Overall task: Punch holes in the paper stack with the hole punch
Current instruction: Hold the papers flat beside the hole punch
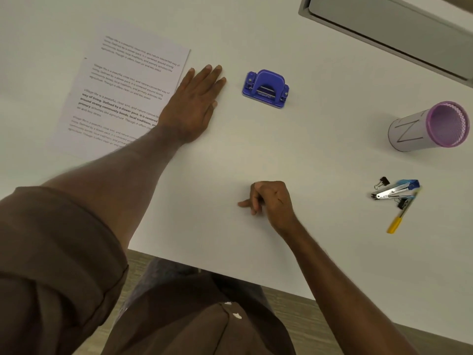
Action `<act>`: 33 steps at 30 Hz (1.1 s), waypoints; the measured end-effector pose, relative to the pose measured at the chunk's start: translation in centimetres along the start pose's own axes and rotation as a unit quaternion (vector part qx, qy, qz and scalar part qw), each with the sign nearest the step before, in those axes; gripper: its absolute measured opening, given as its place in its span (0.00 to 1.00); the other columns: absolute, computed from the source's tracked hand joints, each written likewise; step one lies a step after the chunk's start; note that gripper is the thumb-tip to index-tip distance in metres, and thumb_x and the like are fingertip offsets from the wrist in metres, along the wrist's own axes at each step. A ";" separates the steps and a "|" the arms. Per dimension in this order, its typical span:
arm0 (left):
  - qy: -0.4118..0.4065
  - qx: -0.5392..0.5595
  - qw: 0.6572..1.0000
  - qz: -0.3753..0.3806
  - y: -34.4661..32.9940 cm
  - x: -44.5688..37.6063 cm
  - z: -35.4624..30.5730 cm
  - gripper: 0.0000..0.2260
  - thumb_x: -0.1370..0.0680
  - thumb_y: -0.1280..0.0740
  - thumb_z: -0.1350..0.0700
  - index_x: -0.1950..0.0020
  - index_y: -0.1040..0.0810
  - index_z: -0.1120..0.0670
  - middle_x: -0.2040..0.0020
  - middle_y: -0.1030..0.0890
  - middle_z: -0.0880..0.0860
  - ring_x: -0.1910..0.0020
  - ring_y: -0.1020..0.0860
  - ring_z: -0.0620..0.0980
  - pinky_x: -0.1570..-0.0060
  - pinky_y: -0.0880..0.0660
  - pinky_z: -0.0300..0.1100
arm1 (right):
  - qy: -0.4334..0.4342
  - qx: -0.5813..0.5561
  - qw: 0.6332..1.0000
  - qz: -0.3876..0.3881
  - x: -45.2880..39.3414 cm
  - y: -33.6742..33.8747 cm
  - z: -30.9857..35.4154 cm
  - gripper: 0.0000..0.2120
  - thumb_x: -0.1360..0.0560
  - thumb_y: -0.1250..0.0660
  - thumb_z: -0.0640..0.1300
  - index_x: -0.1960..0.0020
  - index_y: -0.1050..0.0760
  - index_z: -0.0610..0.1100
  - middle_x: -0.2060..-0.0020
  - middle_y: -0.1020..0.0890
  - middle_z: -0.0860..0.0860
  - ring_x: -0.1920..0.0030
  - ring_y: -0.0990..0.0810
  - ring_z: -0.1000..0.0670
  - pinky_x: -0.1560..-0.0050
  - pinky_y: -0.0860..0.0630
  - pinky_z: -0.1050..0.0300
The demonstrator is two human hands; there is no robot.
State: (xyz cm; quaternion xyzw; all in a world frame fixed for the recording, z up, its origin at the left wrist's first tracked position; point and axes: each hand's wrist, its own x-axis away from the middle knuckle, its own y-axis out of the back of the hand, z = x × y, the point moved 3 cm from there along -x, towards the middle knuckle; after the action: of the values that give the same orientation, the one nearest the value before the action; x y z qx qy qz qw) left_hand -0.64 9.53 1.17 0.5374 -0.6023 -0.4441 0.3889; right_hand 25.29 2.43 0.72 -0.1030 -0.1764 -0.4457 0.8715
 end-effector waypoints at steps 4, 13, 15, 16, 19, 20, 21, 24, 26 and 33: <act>0.003 0.002 1.000 0.001 0.1 0.1 -0.1 0.24 0.15 0.49 0.57 0.19 0.41 0.58 0.18 0.43 0.57 0.18 0.46 0.57 0.19 0.50 0.56 | 0.028 -0.024 0.999 -0.017 -3.0 -1.8 1.5 0.23 0.21 0.49 0.36 0.73 0.28 0.35 0.78 0.30 0.45 0.74 0.30 0.36 0.52 0.16 0.47; 0.002 0.007 1.000 -0.001 0.2 0.1 0.0 0.24 0.16 0.49 0.56 0.20 0.39 0.58 0.18 0.42 0.57 0.18 0.44 0.57 0.19 0.50 0.56 | 0.039 -0.172 0.983 -0.048 -7.8 -2.0 5.7 0.24 0.23 0.49 0.39 0.77 0.34 0.42 0.79 0.36 0.47 0.78 0.34 0.46 0.56 0.17 0.43; 0.002 0.007 1.000 0.002 0.2 0.1 0.1 0.24 0.16 0.48 0.55 0.19 0.39 0.58 0.18 0.42 0.57 0.18 0.45 0.57 0.19 0.50 0.56 | 0.037 -0.264 0.962 -0.055 -7.0 -0.5 5.9 0.26 0.21 0.51 0.41 0.78 0.35 0.43 0.81 0.37 0.48 0.79 0.35 0.48 0.60 0.18 0.47; 0.003 0.006 1.000 0.004 0.2 0.1 0.1 0.24 0.16 0.48 0.55 0.19 0.40 0.57 0.18 0.43 0.57 0.18 0.45 0.57 0.19 0.50 0.56 | 0.041 -0.280 0.957 -0.066 -6.5 0.3 5.9 0.27 0.20 0.52 0.41 0.77 0.34 0.44 0.80 0.36 0.49 0.78 0.35 0.48 0.61 0.18 0.48; 0.006 0.006 1.000 0.013 0.2 0.1 0.2 0.24 0.16 0.49 0.54 0.19 0.40 0.57 0.17 0.43 0.56 0.18 0.46 0.56 0.19 0.51 0.55 | 0.043 -0.209 0.968 -0.130 -4.8 2.1 5.6 0.24 0.19 0.48 0.42 0.72 0.29 0.42 0.76 0.31 0.48 0.73 0.32 0.46 0.60 0.19 0.46; 0.006 0.007 1.000 0.015 0.2 0.1 0.2 0.24 0.16 0.49 0.54 0.19 0.41 0.57 0.17 0.44 0.56 0.18 0.46 0.56 0.19 0.52 0.55 | 0.039 -0.153 0.975 -0.156 -4.4 2.4 5.4 0.21 0.19 0.46 0.42 0.69 0.26 0.41 0.74 0.29 0.48 0.71 0.30 0.46 0.60 0.19 0.46; 0.006 0.008 1.000 0.017 0.3 0.1 0.1 0.24 0.16 0.48 0.54 0.19 0.41 0.57 0.17 0.44 0.56 0.18 0.46 0.56 0.19 0.52 0.54 | 0.037 -0.087 0.979 -0.180 -4.0 2.7 5.2 0.19 0.19 0.42 0.41 0.66 0.24 0.40 0.71 0.26 0.47 0.70 0.28 0.46 0.61 0.18 0.47; 0.008 0.009 1.000 0.017 0.4 0.1 0.1 0.24 0.15 0.49 0.54 0.19 0.40 0.57 0.17 0.44 0.56 0.18 0.46 0.56 0.19 0.52 0.55 | 0.042 0.111 0.972 -0.203 -3.4 2.4 4.9 0.10 0.21 0.33 0.41 0.59 0.17 0.42 0.62 0.16 0.49 0.64 0.20 0.48 0.66 0.19 0.53; 0.009 0.005 1.000 0.018 0.4 0.2 0.1 0.24 0.15 0.49 0.53 0.19 0.41 0.57 0.17 0.44 0.56 0.18 0.46 0.56 0.19 0.52 0.55 | 0.048 0.186 0.961 -0.200 -3.3 1.9 4.8 0.06 0.23 0.30 0.43 0.56 0.16 0.42 0.59 0.15 0.50 0.60 0.18 0.48 0.67 0.18 0.51; 0.011 0.000 1.000 0.018 0.3 0.3 0.2 0.24 0.15 0.50 0.52 0.19 0.41 0.57 0.17 0.44 0.56 0.18 0.47 0.56 0.19 0.52 0.54 | 0.114 0.380 0.904 -0.161 -4.2 0.1 5.6 0.04 0.23 0.29 0.43 0.50 0.16 0.45 0.56 0.15 0.51 0.56 0.18 0.53 0.51 0.20 0.52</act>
State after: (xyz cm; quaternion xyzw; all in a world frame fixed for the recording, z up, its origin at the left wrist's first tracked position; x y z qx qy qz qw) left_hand -0.93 9.27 1.37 0.5314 -0.6074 -0.4313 0.4032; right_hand 21.88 7.48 4.13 0.3175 -0.2456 -0.4879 0.7751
